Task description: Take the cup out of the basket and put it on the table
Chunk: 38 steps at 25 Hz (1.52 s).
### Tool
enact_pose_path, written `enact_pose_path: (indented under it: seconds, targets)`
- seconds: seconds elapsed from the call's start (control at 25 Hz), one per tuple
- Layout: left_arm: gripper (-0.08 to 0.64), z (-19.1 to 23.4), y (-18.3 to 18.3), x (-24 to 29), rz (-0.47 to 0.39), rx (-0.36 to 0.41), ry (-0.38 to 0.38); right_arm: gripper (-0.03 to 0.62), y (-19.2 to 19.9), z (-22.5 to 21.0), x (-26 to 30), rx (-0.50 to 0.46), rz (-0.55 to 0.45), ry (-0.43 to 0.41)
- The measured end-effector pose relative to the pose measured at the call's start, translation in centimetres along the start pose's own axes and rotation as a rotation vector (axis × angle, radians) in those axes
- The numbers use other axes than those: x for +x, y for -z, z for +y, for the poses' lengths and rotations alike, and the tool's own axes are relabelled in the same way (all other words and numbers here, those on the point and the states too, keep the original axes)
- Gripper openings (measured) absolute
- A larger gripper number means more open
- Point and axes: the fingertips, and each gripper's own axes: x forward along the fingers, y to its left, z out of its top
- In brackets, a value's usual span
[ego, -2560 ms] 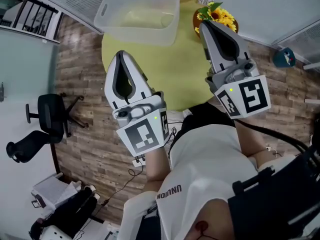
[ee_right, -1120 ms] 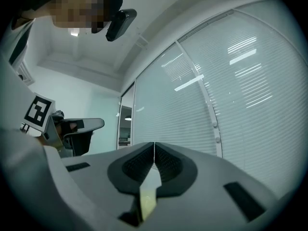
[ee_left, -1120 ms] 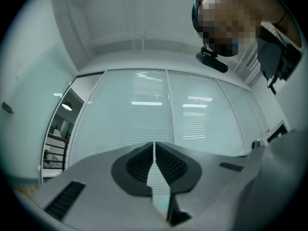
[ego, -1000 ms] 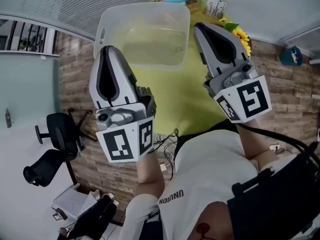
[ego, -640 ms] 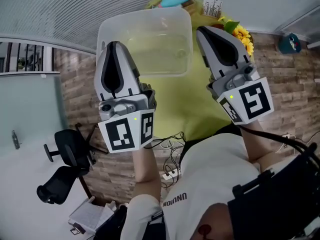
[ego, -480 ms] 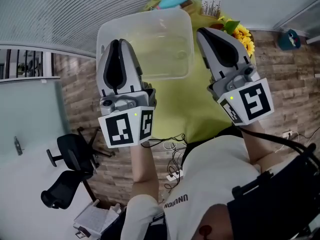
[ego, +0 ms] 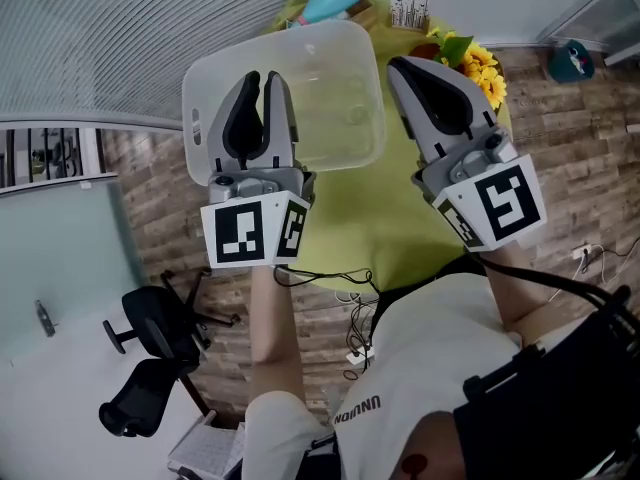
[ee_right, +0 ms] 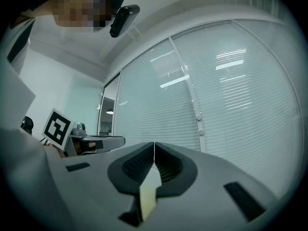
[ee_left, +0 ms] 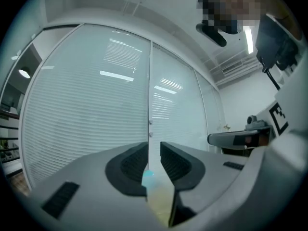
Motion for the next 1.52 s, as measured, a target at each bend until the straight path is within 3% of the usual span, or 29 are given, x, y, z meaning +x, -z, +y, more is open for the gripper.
enact_pose_path:
  seconds: [0.24,0.36,0.72,0.92,1.12,1.52]
  targets:
    - [0.11,-0.7,2.0,2.3,0.047,0.048,0.069,0.02,1.0,-0.5,0.2,0.013,0.018,0.012]
    - [0.11,-0.6,2.8,3.2,0.073,0.1,0.094,0.02,1.3,-0.9,0.2,0.022,0.022,0.025]
    - [0.11,-0.9,6.4,5.4,0.183,0.155,0.214,0.02,2.1,-2.1,0.3,0.031,0.037,0.051]
    - [0.11,-1.2,8.8,6.2,0.278,0.093,0.287,0.02,2.6,-2.3,0.5,0.037,0.049,0.051]
    - [0.11,-2.0,10.1,7.0,0.31,0.171,0.341,0.02,2.8,-2.6,0.6,0.038,0.055,0.056]
    - [0.11,-3.2,13.8,7.4,0.373,0.176,0.478,0.02,3.1,-3.1,1.1,0.035,0.063,0.061]
